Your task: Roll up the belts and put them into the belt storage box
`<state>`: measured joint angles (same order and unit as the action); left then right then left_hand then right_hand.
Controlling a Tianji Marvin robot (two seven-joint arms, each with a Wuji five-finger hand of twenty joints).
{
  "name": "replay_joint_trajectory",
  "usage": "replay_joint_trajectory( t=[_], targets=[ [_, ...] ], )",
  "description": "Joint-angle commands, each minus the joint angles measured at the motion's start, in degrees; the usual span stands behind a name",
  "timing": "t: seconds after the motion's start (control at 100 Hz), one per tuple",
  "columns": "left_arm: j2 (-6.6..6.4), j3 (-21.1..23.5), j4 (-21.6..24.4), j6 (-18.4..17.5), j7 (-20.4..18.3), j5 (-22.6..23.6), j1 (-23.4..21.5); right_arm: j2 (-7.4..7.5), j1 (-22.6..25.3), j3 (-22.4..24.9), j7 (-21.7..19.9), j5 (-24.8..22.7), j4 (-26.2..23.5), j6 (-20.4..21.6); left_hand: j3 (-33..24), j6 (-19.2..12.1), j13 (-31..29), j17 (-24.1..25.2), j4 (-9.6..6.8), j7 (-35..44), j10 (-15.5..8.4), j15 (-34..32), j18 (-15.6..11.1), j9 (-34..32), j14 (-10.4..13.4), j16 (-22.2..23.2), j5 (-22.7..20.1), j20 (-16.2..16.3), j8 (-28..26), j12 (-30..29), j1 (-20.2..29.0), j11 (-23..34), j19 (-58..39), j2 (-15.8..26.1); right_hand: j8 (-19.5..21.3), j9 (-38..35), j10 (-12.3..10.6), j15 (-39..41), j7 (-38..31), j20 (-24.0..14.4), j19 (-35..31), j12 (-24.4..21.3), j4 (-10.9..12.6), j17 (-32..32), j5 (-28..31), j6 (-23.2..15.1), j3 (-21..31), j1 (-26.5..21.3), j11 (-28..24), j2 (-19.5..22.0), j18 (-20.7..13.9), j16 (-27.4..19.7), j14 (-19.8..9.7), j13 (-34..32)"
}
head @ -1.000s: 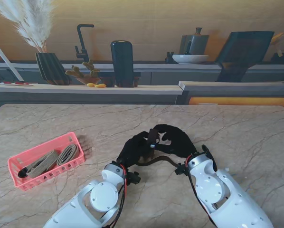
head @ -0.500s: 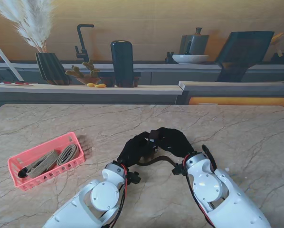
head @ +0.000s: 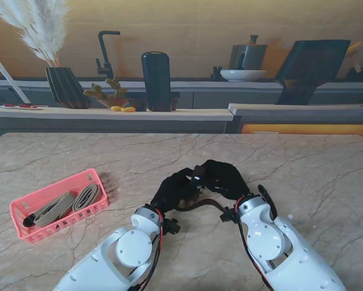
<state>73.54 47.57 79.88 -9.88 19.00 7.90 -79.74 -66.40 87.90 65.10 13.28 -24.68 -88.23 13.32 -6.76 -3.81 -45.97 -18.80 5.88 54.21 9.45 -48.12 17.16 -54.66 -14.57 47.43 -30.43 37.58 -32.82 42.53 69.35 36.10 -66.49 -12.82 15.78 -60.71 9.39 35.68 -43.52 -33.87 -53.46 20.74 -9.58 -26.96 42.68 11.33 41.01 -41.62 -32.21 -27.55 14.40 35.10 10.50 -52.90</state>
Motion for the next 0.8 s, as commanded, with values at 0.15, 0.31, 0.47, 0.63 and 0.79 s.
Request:
replay_joint_trajectory(
  t=[0.15,0.31,0.47,0.63,0.79],
  targets=[
    [0.09,-0.1,-0.1,0.6,-1.4,-1.0,-0.2,-1.01,-0.6,-0.1,3.6,-3.8,-0.9,3.3,-18.8,2.5,0.6,0.9,0.90,-1.1,-0.6,0.3,0.6,-0.9,-0.3,-1.1,-1.8,0.4,1.0,-0.1,-10.0,-1.2,0.0,-6.3,1.6,-3.7,-5.4,0.5,-11.4,1.0,-0.8,-0.3,-1.4,1.0,4.5,-26.5,3.3,-3.0,1.6,0.4,-0.7,0.2,-4.5,0.3],
    [-0.17,0.1,0.2,1.3,-2.9,-2.2,-0.2,-1.02,-0.9,0.2,5.3,-5.9,-0.8,5.3,-20.6,3.0,1.0,1.8,1.17,-1.6,0.0,0.8,1.2,-0.2,-1.0,-1.1,-2.7,0.6,0.5,-2.5,-13.9,-0.2,0.3,-7.3,1.7,-4.2,-6.1,0.2,-12.0,1.1,-0.5,-0.2,-1.5,1.3,4.2,-27.5,2.6,-2.9,1.9,0.8,-1.0,0.0,-5.3,0.6],
    [-0.17,0.2,0.5,1.6,-3.2,-2.9,-0.4,-0.86,-1.1,0.7,6.1,-7.8,-1.0,7.0,-19.9,2.8,0.6,1.6,1.16,-0.7,-0.1,0.4,1.3,-0.5,-1.2,-1.0,-3.5,0.9,-0.8,-3.7,-13.9,0.3,-0.1,-5.9,2.0,-4.7,-6.3,0.2,-12.5,1.2,-0.3,0.1,-1.6,1.5,4.2,-27.8,2.2,-3.0,1.6,0.9,-1.1,-0.1,-5.9,0.4],
    [-0.13,0.4,0.7,1.8,-3.2,-3.4,-0.5,-0.77,-1.3,0.9,7.3,-9.7,-0.8,8.6,-17.9,2.7,0.3,1.4,0.65,-0.8,-0.2,0.2,1.3,-0.6,-1.2,-1.3,-3.7,1.0,-0.7,-6.2,-13.0,1.2,-0.5,-5.3,2.2,-5.1,-6.6,0.4,-12.7,1.2,-0.2,0.4,-1.8,1.4,4.2,-27.7,1.9,-3.0,1.2,1.1,-1.4,0.0,-6.6,0.2],
    [-0.17,0.6,0.6,2.2,-3.3,-3.4,-0.5,-0.70,-1.1,1.5,7.2,-9.9,-1.1,10.1,-17.2,2.8,0.4,1.7,0.85,-0.9,0.0,0.1,1.4,-0.7,-1.5,-1.3,-3.9,1.0,-0.6,-6.5,-13.7,1.3,-0.7,-5.8,2.6,-5.1,-6.9,0.8,-12.9,1.1,-0.1,0.6,-2.0,1.4,3.8,-28.3,1.4,-2.9,0.7,1.6,-1.9,0.2,-7.6,0.1]
  ],
)
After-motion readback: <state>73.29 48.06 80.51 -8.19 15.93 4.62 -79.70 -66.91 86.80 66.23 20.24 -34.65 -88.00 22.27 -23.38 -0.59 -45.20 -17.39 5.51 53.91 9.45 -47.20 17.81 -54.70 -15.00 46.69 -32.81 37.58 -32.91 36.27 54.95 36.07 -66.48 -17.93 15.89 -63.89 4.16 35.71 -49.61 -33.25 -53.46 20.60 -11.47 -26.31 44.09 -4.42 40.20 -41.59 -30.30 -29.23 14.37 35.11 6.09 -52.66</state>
